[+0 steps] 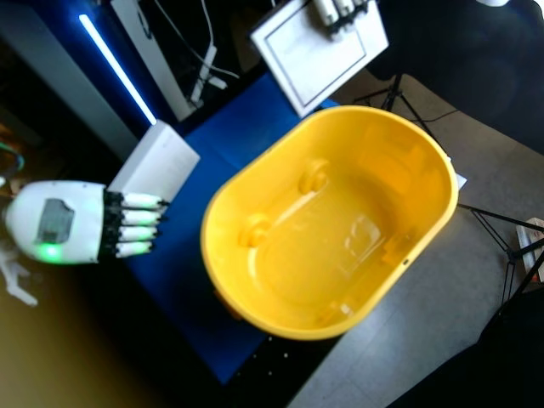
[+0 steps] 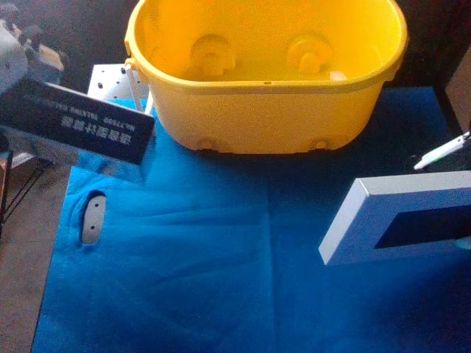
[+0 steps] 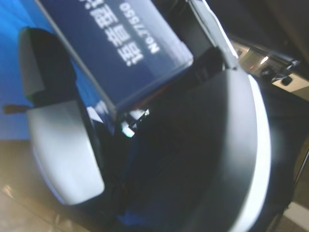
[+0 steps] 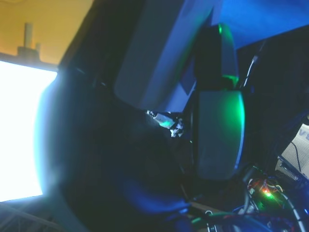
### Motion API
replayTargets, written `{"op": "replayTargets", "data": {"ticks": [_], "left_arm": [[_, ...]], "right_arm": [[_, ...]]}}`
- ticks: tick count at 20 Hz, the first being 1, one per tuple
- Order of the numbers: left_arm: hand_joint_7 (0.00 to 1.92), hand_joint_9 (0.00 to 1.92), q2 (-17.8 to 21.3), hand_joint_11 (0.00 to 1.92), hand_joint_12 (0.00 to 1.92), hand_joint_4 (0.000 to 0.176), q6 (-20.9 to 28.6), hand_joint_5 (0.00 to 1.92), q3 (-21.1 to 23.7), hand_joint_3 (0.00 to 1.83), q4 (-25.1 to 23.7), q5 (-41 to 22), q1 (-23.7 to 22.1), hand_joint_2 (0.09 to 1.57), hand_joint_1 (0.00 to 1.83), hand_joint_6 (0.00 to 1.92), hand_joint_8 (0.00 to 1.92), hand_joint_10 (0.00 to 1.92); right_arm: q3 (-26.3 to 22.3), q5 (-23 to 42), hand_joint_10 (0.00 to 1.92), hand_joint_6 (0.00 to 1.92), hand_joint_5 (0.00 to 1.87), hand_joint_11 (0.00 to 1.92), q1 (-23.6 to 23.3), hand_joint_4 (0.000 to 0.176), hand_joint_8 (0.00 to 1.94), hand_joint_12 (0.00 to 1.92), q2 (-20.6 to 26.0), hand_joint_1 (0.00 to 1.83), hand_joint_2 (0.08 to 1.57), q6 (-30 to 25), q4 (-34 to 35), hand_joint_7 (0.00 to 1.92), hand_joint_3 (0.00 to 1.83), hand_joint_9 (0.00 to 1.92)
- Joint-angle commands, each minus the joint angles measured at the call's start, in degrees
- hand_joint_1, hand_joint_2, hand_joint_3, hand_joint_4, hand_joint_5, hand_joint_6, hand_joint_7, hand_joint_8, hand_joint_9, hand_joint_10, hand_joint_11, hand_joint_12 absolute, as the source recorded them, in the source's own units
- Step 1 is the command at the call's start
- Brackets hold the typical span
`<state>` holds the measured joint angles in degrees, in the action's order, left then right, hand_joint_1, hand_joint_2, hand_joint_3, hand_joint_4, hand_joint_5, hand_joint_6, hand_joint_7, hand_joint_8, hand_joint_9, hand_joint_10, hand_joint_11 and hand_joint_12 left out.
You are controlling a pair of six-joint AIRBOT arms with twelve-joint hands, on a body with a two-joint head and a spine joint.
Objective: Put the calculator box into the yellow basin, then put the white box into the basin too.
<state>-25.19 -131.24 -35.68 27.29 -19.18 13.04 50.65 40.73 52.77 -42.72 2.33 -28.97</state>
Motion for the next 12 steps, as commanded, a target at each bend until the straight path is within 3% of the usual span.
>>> {"op": "replayTargets", "data": {"ticks": [1, 2, 3, 4, 6, 7, 8, 9, 10, 12], "left_arm": [[0.99, 1.03, 0.4, 1.03, 1.36, 0.0, -3.3, 0.88, -0.1, 0.0, -0.2, -7.6, -1.7, 1.1, 1.39, 0.95, 0.95, 1.18], [0.97, 1.03, 0.4, 0.89, 1.52, 0.0, -6.3, 0.93, -0.1, 0.0, 0.9, -7.4, -3.2, 1.09, 1.5, 0.8, 0.95, 1.07], [0.99, 1.01, 0.3, 0.98, 1.44, 0.0, -9.0, 0.93, -0.1, 0.0, 1.4, -7.1, -4.6, 1.09, 1.41, 0.86, 0.98, 1.19], [0.98, 1.0, 0.3, 0.88, 1.53, 0.0, -12.4, 0.93, 0.0, 0.0, 2.5, -7.8, -4.9, 1.09, 1.48, 0.84, 0.96, 1.13], [0.98, 1.0, 0.0, 0.88, 1.51, 0.0, -18.7, 0.92, -0.2, 0.0, 6.2, -10.4, -5.0, 1.09, 1.5, 0.86, 0.95, 1.09], [1.0, 1.01, -0.2, 1.01, 1.37, 0.0, -19.9, 0.94, -0.5, 0.0, 7.4, -10.8, -5.6, 1.09, 1.4, 0.89, 0.98, 1.18], [1.02, 1.02, -1.1, 1.01, 1.34, 0.0, -22.7, 0.96, -1.4, 0.0, 9.9, -10.6, -7.0, 1.09, 1.39, 0.88, 0.95, 1.16], [1.0, 1.0, -1.5, 0.98, 1.34, 0.0, -24.2, 0.95, -2.1, 0.0, 11.4, -10.4, -7.7, 1.09, 1.39, 0.88, 0.99, 1.19], [0.98, 0.99, -2.0, 0.97, 1.37, 0.0, -24.7, 0.93, -3.0, 0.0, 12.3, -10.0, -8.6, 1.1, 1.39, 0.92, 1.0, 1.21], [1.05, 1.01, -2.9, 0.94, 1.4, 0.0, -25.8, 1.0, -3.9, 0.0, 12.4, -9.5, -10.9, 1.08, 1.39, 0.89, 0.87, 1.13]], "right_arm": [[0.4, 5.5, 1.47, 1.03, 0.79, 0.92, -0.4, 0.0, 1.23, 1.68, 0.3, 1.37, 1.17, -0.3, 2.4, 0.83, 0.0, 0.89], [0.5, 5.5, 1.37, 1.09, 0.82, 0.9, -0.4, 0.0, 1.09, 1.64, 0.2, 1.38, 1.15, -0.3, 2.4, 0.89, 0.0, 0.94], [0.6, 5.5, 1.34, 1.11, 0.83, 0.89, -0.4, 0.0, 1.04, 1.64, -0.1, 1.38, 1.14, -0.3, 2.4, 0.9, 0.0, 0.95], [1.1, 5.5, 1.33, 1.11, 0.83, 0.9, -0.4, 0.0, 1.02, 1.62, -0.5, 1.38, 1.13, -0.4, 2.4, 0.91, 0.0, 0.96], [1.9, 5.5, 1.45, 1.05, 0.8, 0.85, -0.4, 0.0, 1.19, 1.67, -1.2, 1.37, 1.16, -0.4, 2.4, 0.84, 0.0, 0.89], [1.7, 5.7, 1.48, 1.02, 0.78, 0.89, -0.4, 0.0, 1.24, 1.67, -1.2, 1.37, 1.17, -0.4, 2.4, 0.83, 0.0, 0.88], [1.4, 5.7, 1.5, 1.0, 0.8, 0.9, -0.4, 0.0, 1.26, 1.68, -1.1, 1.37, 1.18, -0.4, 2.4, 0.82, 0.0, 0.87], [1.5, 5.8, 1.47, 1.13, 0.69, 0.66, -0.4, 0.0, 1.27, 1.82, -1.1, 1.46, 1.21, -0.4, 2.4, 0.72, 0.0, 0.78], [1.6, 5.8, 1.46, 1.09, 0.77, 0.81, -0.4, 0.0, 1.21, 1.71, -1.1, 1.39, 1.18, -0.4, 2.4, 0.81, 0.0, 0.87], [1.7, 5.8, 1.47, 1.01, 0.8, 0.89, -0.4, 0.0, 1.23, 1.67, -1.1, 1.37, 1.17, -0.4, 2.4, 0.83, 0.0, 0.89]]}}
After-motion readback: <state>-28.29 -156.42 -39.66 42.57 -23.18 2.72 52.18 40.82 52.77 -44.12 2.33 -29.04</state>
